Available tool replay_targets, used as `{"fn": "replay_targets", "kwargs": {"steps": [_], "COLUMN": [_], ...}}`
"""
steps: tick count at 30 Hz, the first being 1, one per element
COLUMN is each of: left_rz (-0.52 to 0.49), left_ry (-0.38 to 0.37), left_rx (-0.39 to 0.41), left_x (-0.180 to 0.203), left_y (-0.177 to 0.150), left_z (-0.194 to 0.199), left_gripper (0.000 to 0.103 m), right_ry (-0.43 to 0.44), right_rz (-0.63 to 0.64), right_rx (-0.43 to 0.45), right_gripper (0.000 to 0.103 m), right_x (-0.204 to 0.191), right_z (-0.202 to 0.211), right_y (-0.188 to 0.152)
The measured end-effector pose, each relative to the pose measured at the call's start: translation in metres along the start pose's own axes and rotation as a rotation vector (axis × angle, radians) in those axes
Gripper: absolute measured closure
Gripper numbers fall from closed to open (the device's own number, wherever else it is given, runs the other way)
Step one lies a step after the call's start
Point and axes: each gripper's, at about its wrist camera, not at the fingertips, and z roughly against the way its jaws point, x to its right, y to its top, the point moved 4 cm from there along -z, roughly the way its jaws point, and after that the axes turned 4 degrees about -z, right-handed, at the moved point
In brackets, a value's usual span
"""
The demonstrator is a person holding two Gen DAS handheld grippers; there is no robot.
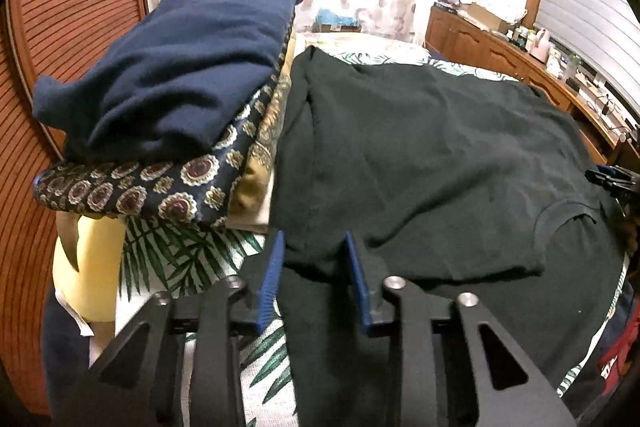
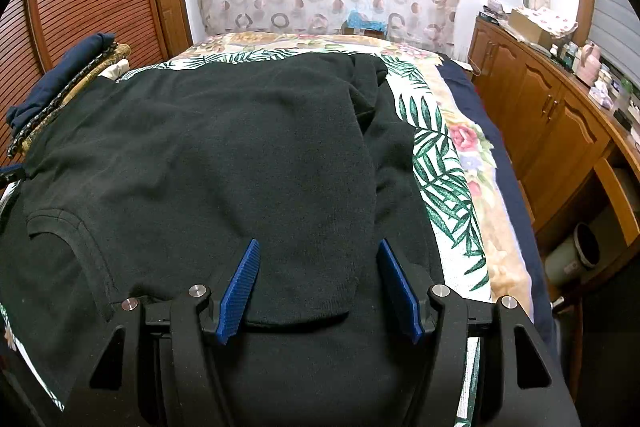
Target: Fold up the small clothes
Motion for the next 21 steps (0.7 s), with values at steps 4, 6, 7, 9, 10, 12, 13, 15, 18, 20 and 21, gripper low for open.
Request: {"fn": "replay_targets", "kwargs": {"steps": [4, 6, 7, 9, 10, 12, 13, 15, 18, 20, 21], "left_rz": [-0.023, -0.029, -0.032, -0.036, -0.035, -0.032, -0.027, -0.021, -0.025, -0.035, -0.039], "left_ry": [0.006, -0.002, 0.0, 0.001, 0.001, 0.0, -0.003, -0.01, -0.025, -0.029, -0.032], "left_rx": [0.04, 0.048, 0.05, 0.048, 0.046, 0.043, 0.043, 0.055, 0.076, 0.088, 0.095], "left_x": [0.005, 0.007, 0.007, 0.006, 0.006, 0.005, 0.005, 0.007, 0.013, 0.017, 0.019], "left_y": [0.002, 0.005, 0.006, 0.007, 0.007, 0.007, 0.007, 0.006, 0.008, 0.01, 0.011], "left_z": [0.01, 0.012, 0.013, 0.012, 0.011, 0.009, 0.009, 0.013, 0.02, 0.025, 0.028], "left_gripper": [0.096, 0.096, 0.096, 0.096, 0.097, 0.097, 0.097, 0.097, 0.097, 0.097, 0.097], "right_ry": [0.0, 0.0, 0.0, 0.0, 0.001, 0.001, 0.001, 0.001, 0.01, 0.013, 0.018], "right_rz": [0.0, 0.0, 0.0, 0.001, 0.0, 0.001, 0.001, 0.001, -0.005, 0.005, 0.017], "right_rx": [0.0, 0.0, 0.0, 0.0, 0.0, 0.0, 0.0, 0.0, 0.008, 0.015, 0.013], "right_gripper": [0.039, 0.039, 0.039, 0.039, 0.039, 0.039, 0.039, 0.039, 0.065, 0.08, 0.085], "right_x": [0.0, 0.0, 0.0, 0.0, 0.0, 0.0, 0.0, 0.0, -0.001, -0.002, -0.004], "right_z": [0.0, 0.0, 0.0, -0.001, -0.001, -0.001, -0.001, -0.001, 0.002, 0.003, 0.004], "right_y": [0.0, 0.0, 0.0, 0.0, 0.0, 0.0, 0.0, 0.0, 0.0, 0.0, 0.0]}}
